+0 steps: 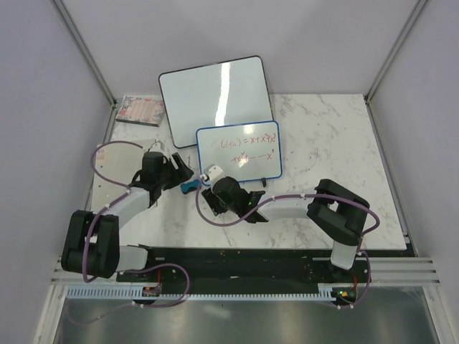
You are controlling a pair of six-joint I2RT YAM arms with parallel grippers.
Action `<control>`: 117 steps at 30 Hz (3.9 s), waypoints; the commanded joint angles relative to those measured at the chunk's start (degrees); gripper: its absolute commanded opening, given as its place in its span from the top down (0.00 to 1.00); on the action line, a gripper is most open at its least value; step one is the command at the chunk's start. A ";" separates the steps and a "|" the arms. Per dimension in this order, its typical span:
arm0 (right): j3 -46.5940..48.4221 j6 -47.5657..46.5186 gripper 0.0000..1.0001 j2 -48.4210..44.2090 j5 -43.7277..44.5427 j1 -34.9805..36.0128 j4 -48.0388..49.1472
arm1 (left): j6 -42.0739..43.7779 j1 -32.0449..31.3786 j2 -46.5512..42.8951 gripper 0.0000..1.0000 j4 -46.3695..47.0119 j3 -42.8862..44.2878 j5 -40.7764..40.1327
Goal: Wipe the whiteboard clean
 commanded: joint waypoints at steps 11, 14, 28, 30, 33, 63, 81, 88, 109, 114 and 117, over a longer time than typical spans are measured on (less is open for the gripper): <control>-6.43 3.40 0.40 -6.66 0.83 -0.16 2.95 | -2.67 0.00 16.30 0.87 6.21 8.74 2.06; -6.78 4.71 0.37 -6.93 1.45 -0.16 3.12 | -4.59 -0.08 17.02 0.93 6.03 6.74 3.12; -5.64 11.39 0.32 -5.17 -4.70 -0.16 7.07 | -8.81 -2.63 7.27 0.98 0.77 -0.22 9.89; -5.38 12.36 0.32 -4.73 -6.01 -0.25 7.51 | -9.17 -3.85 5.95 0.98 0.15 -0.65 10.85; -5.55 13.42 0.32 -4.38 -6.72 -0.25 8.83 | -9.78 -5.26 3.40 0.98 -1.52 -1.18 11.47; 6.75 5.68 0.28 7.40 -0.05 -0.25 4.36 | -9.60 -7.20 -11.47 0.98 -19.72 -3.64 -3.12; 13.17 4.54 0.30 11.45 -6.01 -1.31 -0.92 | -10.84 -4.66 -6.80 0.98 -19.81 -4.17 -9.45; 11.94 4.98 0.39 10.39 -9.70 -1.39 -0.22 | -10.84 -2.20 -7.16 0.98 -20.68 -3.56 -11.82; 17.65 3.49 0.37 14.78 -8.84 -1.39 -2.59 | -6.71 1.15 -4.95 0.98 -19.72 -2.41 -9.45; 19.76 3.14 0.40 15.92 -8.48 -1.39 -3.73 | -6.36 1.32 -4.60 0.98 -19.37 -2.41 -8.83; 19.94 2.79 0.43 16.28 -9.62 -1.31 -4.08 | -6.44 1.50 -4.69 0.98 -19.37 -2.41 -8.66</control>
